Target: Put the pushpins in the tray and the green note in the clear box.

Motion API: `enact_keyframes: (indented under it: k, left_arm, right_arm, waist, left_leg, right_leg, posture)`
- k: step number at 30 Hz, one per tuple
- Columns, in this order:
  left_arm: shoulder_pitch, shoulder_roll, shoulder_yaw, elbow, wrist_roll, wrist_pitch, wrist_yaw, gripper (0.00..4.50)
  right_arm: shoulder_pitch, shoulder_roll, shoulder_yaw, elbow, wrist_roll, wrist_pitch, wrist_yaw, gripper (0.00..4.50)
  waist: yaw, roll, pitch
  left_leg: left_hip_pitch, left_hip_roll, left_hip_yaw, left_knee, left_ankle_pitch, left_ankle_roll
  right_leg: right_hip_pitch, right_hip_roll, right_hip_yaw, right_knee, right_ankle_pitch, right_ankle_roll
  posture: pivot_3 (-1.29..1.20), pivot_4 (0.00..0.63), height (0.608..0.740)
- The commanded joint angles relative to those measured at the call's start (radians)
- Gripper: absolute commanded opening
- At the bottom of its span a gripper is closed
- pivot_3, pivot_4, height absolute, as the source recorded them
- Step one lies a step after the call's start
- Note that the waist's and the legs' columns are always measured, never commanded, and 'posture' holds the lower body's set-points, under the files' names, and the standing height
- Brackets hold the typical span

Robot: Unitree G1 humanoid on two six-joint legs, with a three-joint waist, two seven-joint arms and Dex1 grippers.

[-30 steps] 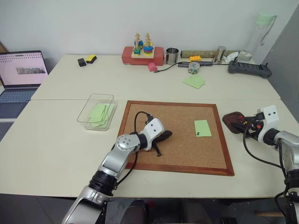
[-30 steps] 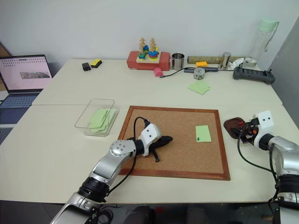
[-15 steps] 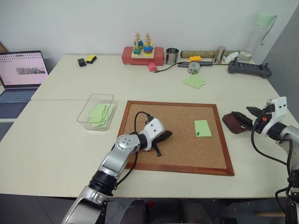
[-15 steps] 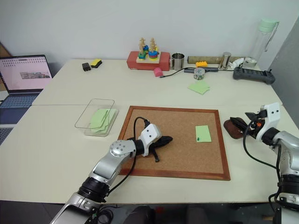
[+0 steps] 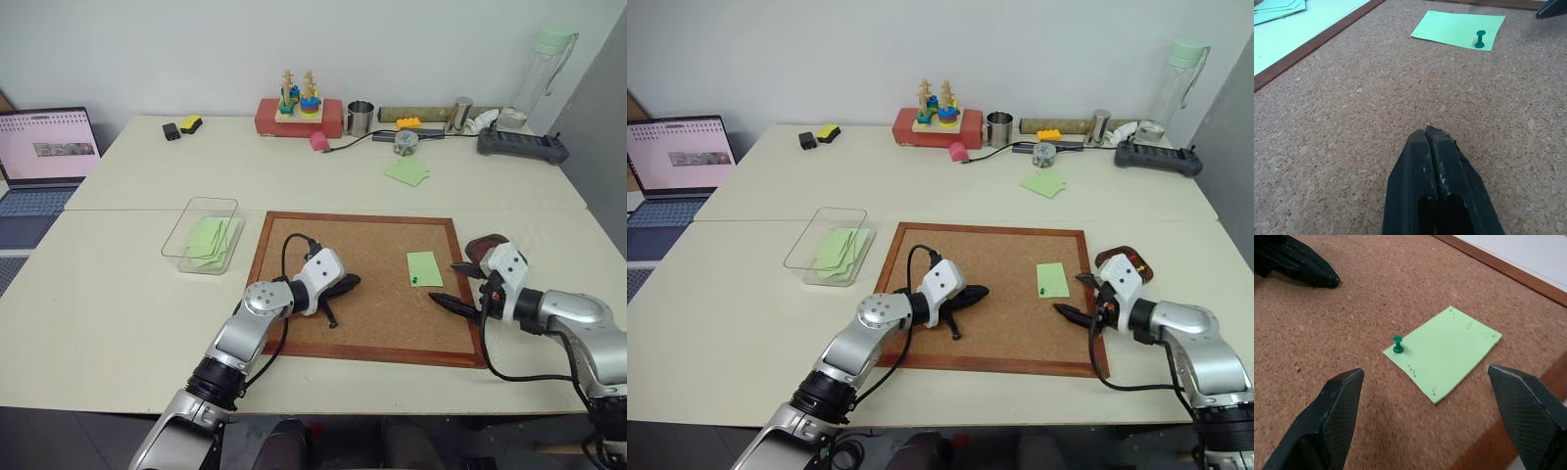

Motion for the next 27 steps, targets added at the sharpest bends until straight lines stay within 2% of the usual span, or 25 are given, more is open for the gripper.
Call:
enact_keyframes:
  k: [1, 7, 10, 27]
  left_arm:
    - [0.038, 0.012, -0.039, 0.056, 0.037, 0.028, -0.012, 0.0]
    - [0.039, 0.012, -0.039, 0.056, 0.038, 0.027, -0.012, 0.0]
    - [0.042, 0.013, -0.038, 0.052, 0.037, 0.028, -0.011, 0.0]
    - [0.056, 0.018, -0.037, 0.034, 0.036, 0.036, -0.009, 0.0]
  right_arm:
    - [-0.063, 0.039, 0.03, 0.059, -0.03, -0.052, -0.012, 4.21]
    - [-0.121, 0.071, 0.074, 0.163, -0.064, -0.106, 0.007, 4.21]
    - [-0.136, 0.079, 0.079, 0.193, -0.071, -0.125, 0.012, 3.73]
    - [-0.122, 0.071, 0.096, 0.189, -0.092, -0.179, 0.049, 0.11]
  waist:
    - [0.0, 0.0, 0.0]
    - [0.0, 0.0, 0.0]
    - [0.0, 0.0, 0.0]
    - [-0.001, 0.0, 0.0]
  left_leg:
    - [0.0, 0.0, 0.0, 0.0, 0.0, 0.0]
    - [0.0, 0.0, 0.0, 0.0, 0.0, 0.0]
    - [0.0, 0.0, 0.0, 0.0, 0.0, 0.0]
    - [0.0, 0.0, 0.0, 0.0, 0.0, 0.0]
  right_leg:
    - [0.0, 0.0, 0.0, 0.0, 0.0, 0.0]
    - [0.0, 0.0, 0.0, 0.0, 0.0, 0.0]
    - [0.0, 0.0, 0.0, 0.0, 0.0, 0.0]
    - [0.0, 0.0, 0.0, 0.0, 0.0, 0.0]
  posture:
    - [0.0, 0.15, 0.74]
    - [0.0, 0.15, 0.74]
    - [0.0, 0.15, 0.74]
    - [0.0, 0.15, 0.74]
